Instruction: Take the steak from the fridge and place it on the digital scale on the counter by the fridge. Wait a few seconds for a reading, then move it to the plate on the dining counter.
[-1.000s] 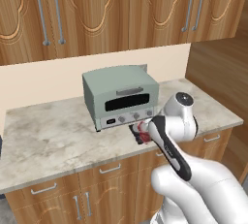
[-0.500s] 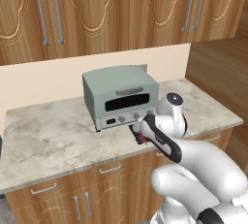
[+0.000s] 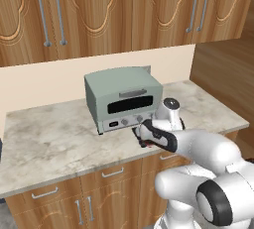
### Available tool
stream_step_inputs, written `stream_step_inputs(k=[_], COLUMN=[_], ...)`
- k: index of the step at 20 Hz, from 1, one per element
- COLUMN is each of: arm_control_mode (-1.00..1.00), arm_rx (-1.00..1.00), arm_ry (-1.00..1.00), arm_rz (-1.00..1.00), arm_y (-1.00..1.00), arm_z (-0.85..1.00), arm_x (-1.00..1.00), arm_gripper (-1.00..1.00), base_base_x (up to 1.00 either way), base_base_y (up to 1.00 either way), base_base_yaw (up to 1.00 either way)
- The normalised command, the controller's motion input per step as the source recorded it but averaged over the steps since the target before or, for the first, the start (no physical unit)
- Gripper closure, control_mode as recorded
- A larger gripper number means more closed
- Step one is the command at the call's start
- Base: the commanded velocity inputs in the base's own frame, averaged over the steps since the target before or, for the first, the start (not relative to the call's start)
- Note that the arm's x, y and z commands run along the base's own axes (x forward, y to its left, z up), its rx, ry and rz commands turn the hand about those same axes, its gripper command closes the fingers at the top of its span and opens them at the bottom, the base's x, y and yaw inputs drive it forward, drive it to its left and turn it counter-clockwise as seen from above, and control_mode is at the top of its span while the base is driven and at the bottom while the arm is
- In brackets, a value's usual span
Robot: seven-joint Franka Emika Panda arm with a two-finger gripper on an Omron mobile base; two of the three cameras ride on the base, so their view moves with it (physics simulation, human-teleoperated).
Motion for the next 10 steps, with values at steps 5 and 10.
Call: stream_step_inputs(k=[5,10], arm_control_mode=[-1.0,-1.0], arm_rx=[0.0,0.0], arm_ry=[0.0,0.0], arm_rz=[0.0,0.0], arm_y=[0.0,0.07], arm_z=[-0.35,-0.18], arm_x=[0.14,0.14], arm_gripper=[-1.0,-1.0], base_base_x=[0.0,0.0], base_base_y=[0.0,0.0], base_base_yaw=[0.0,0.0])
